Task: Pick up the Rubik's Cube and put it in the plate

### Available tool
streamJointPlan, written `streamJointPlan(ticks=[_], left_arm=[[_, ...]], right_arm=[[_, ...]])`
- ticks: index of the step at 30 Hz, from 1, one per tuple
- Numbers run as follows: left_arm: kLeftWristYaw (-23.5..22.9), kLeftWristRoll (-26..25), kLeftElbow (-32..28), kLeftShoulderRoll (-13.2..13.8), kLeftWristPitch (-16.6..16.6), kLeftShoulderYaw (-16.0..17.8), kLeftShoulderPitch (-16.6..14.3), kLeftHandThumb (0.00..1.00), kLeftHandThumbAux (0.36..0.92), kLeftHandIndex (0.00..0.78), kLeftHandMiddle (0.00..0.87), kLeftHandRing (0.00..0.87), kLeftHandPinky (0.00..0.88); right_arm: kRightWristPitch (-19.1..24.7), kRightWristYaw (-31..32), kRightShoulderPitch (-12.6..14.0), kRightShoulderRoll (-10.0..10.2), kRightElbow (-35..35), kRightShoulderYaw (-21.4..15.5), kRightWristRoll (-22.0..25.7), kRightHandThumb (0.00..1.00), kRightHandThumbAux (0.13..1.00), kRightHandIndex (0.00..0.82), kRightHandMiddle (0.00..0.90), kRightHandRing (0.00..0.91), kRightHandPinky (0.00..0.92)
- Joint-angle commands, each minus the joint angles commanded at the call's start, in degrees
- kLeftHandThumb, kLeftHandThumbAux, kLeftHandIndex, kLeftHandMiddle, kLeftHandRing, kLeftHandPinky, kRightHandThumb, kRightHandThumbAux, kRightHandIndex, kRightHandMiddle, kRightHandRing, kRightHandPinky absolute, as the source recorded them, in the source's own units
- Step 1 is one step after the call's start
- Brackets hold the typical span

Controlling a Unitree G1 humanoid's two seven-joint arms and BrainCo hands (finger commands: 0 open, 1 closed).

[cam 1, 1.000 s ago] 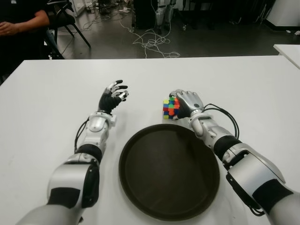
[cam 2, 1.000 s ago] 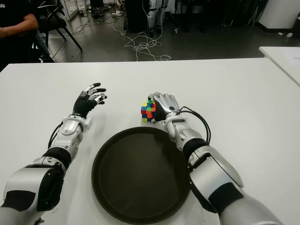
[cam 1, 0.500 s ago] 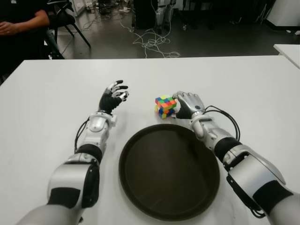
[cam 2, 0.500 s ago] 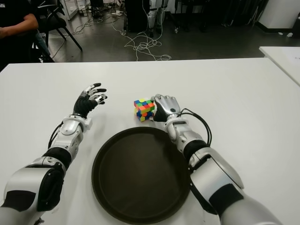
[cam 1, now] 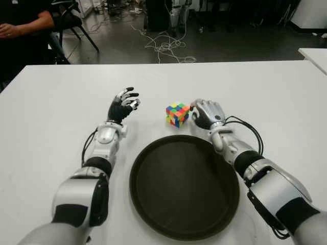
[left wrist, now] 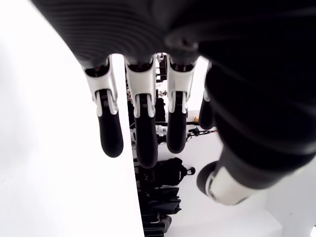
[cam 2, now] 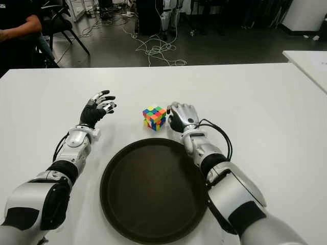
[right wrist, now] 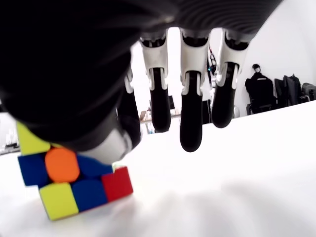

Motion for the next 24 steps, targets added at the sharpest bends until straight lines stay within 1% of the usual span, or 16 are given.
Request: streamJointPlan(ticks=[2, 6, 11, 19, 24], left_arm=[[0.06, 0.14, -0.02, 0.05, -0.15, -0.17, 0.04, 0.330, 0.763, 0.187, 0.286, 0.328, 0.348], [0.01, 0.08, -0.04, 0.09, -0.21, -0.30, 0.04, 0.351, 0.763, 0.192, 0.289, 0.328, 0.346], [-0.54, -0.42, -0.07, 0.01, -0.37, -0.06, 0.09, 0.381, 0.758, 0.191, 0.288, 0.329, 0.353], [-1.08, -0.93, -0.13, -0.11, -0.59, 0.34, 0.16, 0.414, 0.760, 0.196, 0.281, 0.329, 0.361], [-0.89, -1.02, -0.12, -0.08, -0.41, 0.42, 0.16, 0.424, 0.767, 0.194, 0.279, 0.327, 0.359]], right_arm=[[-0.14, -0.54, 0.09, 0.07, -0.02, -0.40, 0.26, 0.789, 0.704, 0.411, 0.445, 0.408, 0.409], [-0.59, -1.10, 0.18, 0.07, -0.03, -1.08, 0.58, 0.821, 0.694, 0.416, 0.450, 0.398, 0.403], [-1.73, -2.29, 0.33, -0.13, -0.24, -2.02, 1.40, 0.831, 0.691, 0.410, 0.456, 0.405, 0.416], [-2.80, -2.73, 0.44, -0.24, -0.19, -3.09, 1.68, 0.838, 0.688, 0.436, 0.441, 0.383, 0.399], [-3.09, -2.65, 0.45, -0.23, -0.15, -3.64, 1.92, 0.837, 0.688, 0.430, 0.445, 0.385, 0.399]])
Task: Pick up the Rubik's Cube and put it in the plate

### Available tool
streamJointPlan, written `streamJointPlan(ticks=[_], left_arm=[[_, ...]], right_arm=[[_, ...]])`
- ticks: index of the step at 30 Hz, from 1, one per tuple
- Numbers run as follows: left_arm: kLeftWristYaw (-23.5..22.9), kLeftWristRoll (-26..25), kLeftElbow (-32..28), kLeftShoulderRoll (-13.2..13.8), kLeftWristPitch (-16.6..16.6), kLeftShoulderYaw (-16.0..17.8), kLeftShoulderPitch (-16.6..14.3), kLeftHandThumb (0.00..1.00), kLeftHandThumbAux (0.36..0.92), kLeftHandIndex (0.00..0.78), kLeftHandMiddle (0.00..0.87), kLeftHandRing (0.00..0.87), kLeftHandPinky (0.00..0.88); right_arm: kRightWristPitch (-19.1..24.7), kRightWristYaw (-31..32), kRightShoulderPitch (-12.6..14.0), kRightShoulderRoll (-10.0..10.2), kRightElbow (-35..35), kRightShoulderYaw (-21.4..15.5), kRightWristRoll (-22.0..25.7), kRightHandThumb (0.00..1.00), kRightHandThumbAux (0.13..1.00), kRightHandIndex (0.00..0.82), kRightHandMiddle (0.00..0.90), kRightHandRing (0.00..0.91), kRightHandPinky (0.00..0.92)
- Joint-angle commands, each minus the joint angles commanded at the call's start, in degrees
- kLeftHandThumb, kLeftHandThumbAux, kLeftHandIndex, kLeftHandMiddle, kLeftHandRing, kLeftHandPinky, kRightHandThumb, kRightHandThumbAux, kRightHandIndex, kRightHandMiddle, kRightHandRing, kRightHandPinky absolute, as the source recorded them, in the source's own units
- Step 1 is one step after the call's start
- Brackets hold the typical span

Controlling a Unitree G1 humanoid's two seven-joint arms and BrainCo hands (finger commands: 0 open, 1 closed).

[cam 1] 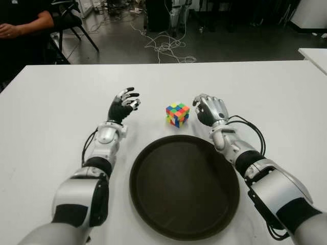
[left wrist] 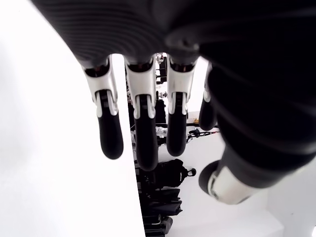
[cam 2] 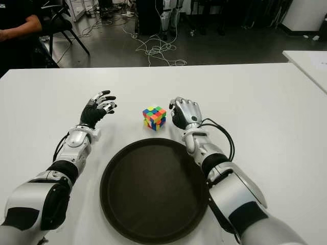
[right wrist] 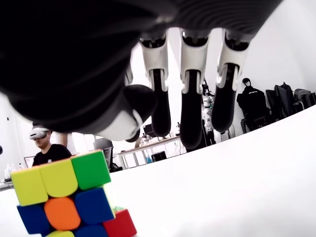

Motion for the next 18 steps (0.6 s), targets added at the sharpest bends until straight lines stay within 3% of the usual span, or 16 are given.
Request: streamJointPlan(ticks=[12, 17, 18], left_arm=[[0.13, 0.49, 0.04, 0.29, -0.01, -0.30, 0.01, 0.396, 0.758, 0.190, 0.282, 0.322, 0.345], [-0.15, 0.33, -0.01, 0.35, -0.17, -0.18, 0.07, 0.396, 0.764, 0.188, 0.285, 0.328, 0.352], [-0.21, 0.29, -0.02, 0.36, -0.16, -0.15, 0.07, 0.396, 0.766, 0.188, 0.285, 0.330, 0.354]], right_arm=[[-0.43, 0.36, -0.12, 0.20, 0.16, -0.69, 0.34, 0.838, 0.688, 0.438, 0.436, 0.364, 0.402], [-0.39, 1.03, -0.29, 0.31, 0.22, -1.01, 0.59, 0.833, 0.692, 0.426, 0.431, 0.300, 0.356], [-0.39, 1.14, -0.32, 0.32, 0.22, -1.04, 0.64, 0.805, 0.700, 0.421, 0.385, 0.280, 0.337]])
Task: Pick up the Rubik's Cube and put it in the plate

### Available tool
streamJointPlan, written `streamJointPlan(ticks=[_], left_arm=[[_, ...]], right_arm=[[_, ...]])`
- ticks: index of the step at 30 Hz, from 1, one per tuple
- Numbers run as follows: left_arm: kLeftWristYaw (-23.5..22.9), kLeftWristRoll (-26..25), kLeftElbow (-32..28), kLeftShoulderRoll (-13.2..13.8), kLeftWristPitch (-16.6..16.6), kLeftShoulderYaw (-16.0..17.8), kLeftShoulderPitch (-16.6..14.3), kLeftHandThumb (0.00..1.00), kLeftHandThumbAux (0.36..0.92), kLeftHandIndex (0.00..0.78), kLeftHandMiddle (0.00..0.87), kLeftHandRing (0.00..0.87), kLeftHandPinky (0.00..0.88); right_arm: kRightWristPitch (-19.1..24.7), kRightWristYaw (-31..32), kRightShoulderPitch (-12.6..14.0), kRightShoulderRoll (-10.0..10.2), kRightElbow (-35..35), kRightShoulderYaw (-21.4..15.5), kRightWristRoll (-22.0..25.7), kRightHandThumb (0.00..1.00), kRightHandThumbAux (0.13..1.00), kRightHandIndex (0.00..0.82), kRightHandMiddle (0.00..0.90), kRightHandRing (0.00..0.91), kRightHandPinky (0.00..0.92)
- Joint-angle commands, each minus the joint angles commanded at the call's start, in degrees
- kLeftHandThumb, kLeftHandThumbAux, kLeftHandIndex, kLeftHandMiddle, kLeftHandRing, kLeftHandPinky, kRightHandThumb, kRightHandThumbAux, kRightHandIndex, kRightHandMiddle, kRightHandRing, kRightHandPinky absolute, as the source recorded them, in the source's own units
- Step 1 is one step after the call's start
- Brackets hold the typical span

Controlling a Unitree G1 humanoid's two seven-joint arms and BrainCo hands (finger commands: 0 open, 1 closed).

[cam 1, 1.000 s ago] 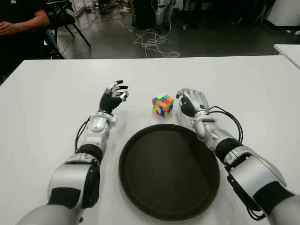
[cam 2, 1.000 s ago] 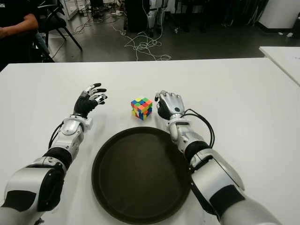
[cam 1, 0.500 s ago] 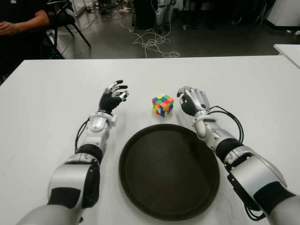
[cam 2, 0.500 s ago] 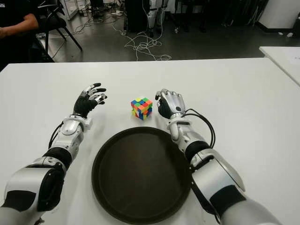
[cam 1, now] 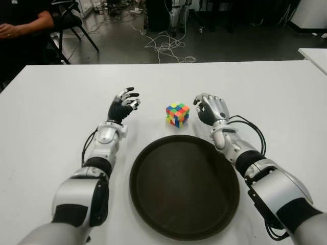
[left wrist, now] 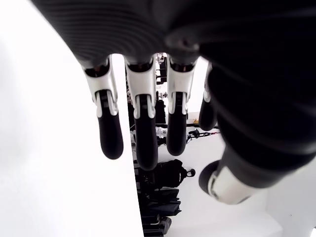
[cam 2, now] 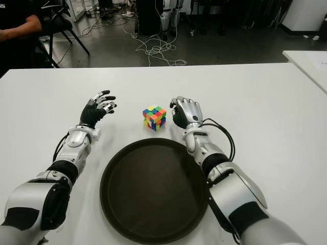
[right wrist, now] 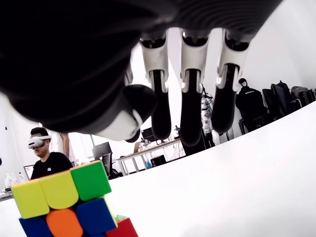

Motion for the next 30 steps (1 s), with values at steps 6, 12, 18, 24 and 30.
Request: streamJointPlan(ticks=[6, 12, 18, 24, 30], left_arm=[[0.04, 0.00, 0.39, 0.24, 0.41, 0.14, 0.00, 0.402, 0.759, 0.189, 0.286, 0.332, 0.367], [-0.37, -0.03, 0.48, 0.36, 0.27, 0.19, 0.04, 0.395, 0.739, 0.187, 0.289, 0.335, 0.368], [-0.64, 0.30, 0.45, 0.54, -0.34, 0.01, 0.16, 0.386, 0.731, 0.187, 0.289, 0.332, 0.357], [-0.70, 0.32, 0.50, 0.58, -0.35, 0.05, 0.14, 0.387, 0.733, 0.191, 0.291, 0.335, 0.365], [-0.86, 0.00, 0.58, 0.57, -0.13, 0.37, 0.11, 0.404, 0.733, 0.189, 0.288, 0.335, 0.368]], right_arm=[[1.42, 0.09, -0.74, -0.33, -0.29, 0.08, -0.16, 0.353, 0.806, 0.157, 0.087, 0.073, 0.095], [3.98, -1.05, -1.69, -0.39, -0.54, -0.49, 0.11, 0.060, 0.763, 0.017, 0.009, 0.007, 0.010], [6.08, -3.81, -2.30, -0.80, -1.76, -1.76, 0.89, 0.006, 0.664, 0.001, 0.000, 0.000, 0.000], [6.31, -4.27, -2.59, -1.07, -2.11, -2.56, 1.33, 0.000, 0.612, 0.000, 0.000, 0.000, 0.000], [6.53, -3.59, -2.88, -1.41, -2.66, -3.03, 1.80, 0.000, 0.599, 0.000, 0.000, 0.000, 0.000]])
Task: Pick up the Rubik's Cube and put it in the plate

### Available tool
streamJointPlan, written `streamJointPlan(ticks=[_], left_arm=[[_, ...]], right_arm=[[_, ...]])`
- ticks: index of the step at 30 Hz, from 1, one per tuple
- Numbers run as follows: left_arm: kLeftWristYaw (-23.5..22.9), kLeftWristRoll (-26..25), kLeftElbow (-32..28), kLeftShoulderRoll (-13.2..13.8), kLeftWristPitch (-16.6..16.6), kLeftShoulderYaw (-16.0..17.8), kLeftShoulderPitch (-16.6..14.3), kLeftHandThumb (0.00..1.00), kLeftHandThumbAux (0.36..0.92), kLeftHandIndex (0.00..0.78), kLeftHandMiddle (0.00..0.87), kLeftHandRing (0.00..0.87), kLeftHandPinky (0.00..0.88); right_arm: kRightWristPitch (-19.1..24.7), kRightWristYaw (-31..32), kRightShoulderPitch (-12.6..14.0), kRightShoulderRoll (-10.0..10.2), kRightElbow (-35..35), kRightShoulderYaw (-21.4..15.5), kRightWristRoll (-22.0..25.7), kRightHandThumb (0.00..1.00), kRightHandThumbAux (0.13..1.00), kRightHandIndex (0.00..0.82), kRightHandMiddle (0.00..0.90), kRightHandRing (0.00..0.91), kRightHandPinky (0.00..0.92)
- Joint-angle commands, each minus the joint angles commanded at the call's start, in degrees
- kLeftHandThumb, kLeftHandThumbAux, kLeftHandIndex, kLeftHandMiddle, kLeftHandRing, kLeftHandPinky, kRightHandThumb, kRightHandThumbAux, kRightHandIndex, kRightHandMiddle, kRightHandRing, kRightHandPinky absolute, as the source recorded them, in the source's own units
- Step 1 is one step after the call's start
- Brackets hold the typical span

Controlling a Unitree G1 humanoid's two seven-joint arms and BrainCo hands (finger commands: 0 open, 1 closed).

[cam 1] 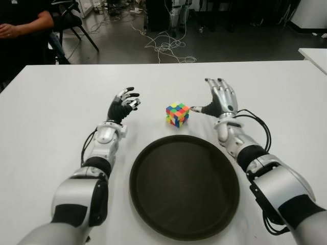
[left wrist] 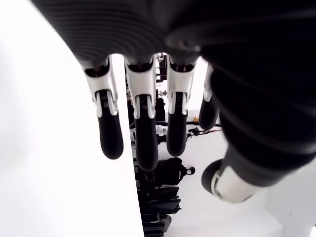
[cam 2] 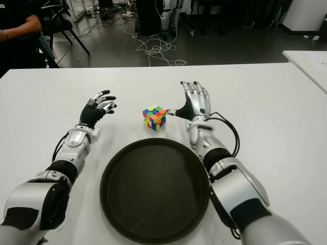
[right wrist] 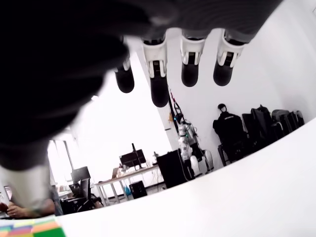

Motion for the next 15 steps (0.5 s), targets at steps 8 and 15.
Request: streamJointPlan(ticks=[8, 15], left_arm=[[0.06, 0.29, -0.02, -0.03, -0.13, -0.11, 0.01, 0.398, 0.735, 0.191, 0.295, 0.337, 0.365], [-0.02, 0.15, -0.03, -0.11, 0.00, 0.00, -0.02, 0.387, 0.730, 0.197, 0.291, 0.336, 0.369]], right_arm=[[-0.72, 1.81, 0.02, 0.26, 0.11, 0.06, 0.81, 0.000, 0.597, 0.000, 0.000, 0.000, 0.000], [-2.26, 4.44, 0.54, 0.46, 0.32, 1.08, 0.55, 0.000, 0.585, 0.000, 0.000, 0.000, 0.000]])
